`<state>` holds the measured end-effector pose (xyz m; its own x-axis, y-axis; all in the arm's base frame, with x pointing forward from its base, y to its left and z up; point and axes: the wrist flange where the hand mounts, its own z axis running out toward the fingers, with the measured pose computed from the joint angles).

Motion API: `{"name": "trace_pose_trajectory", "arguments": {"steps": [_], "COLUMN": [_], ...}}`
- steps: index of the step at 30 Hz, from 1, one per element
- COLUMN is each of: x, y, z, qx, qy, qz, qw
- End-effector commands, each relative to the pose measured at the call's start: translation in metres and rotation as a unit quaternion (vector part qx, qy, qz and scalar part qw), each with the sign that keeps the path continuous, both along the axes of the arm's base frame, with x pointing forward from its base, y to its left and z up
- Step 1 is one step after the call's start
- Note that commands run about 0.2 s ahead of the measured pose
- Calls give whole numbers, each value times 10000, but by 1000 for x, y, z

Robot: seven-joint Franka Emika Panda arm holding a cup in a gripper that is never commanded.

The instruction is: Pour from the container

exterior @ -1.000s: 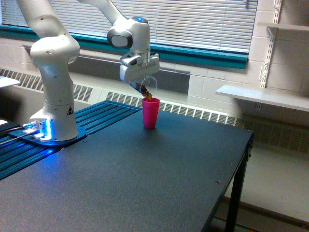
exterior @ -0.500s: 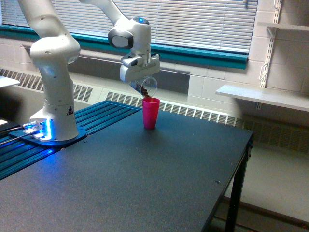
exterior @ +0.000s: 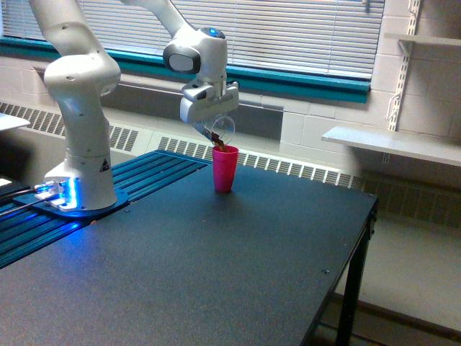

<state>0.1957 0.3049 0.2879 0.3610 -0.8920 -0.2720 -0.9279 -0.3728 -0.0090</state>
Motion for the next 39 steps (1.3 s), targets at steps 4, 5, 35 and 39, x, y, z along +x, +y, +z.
{"name": "trace_pose_trajectory", "arguments": {"steps": [4,5,35,39], "x": [2,1,11,14], "y": [0,0,-9,-10], "z": [-2,-2,-5,-5], "qx": [24,13,-114,-141], "qy": [77,97,246,247], "qz": [123,134,419,456], "qw": [9999,9999,9988,9986]}}
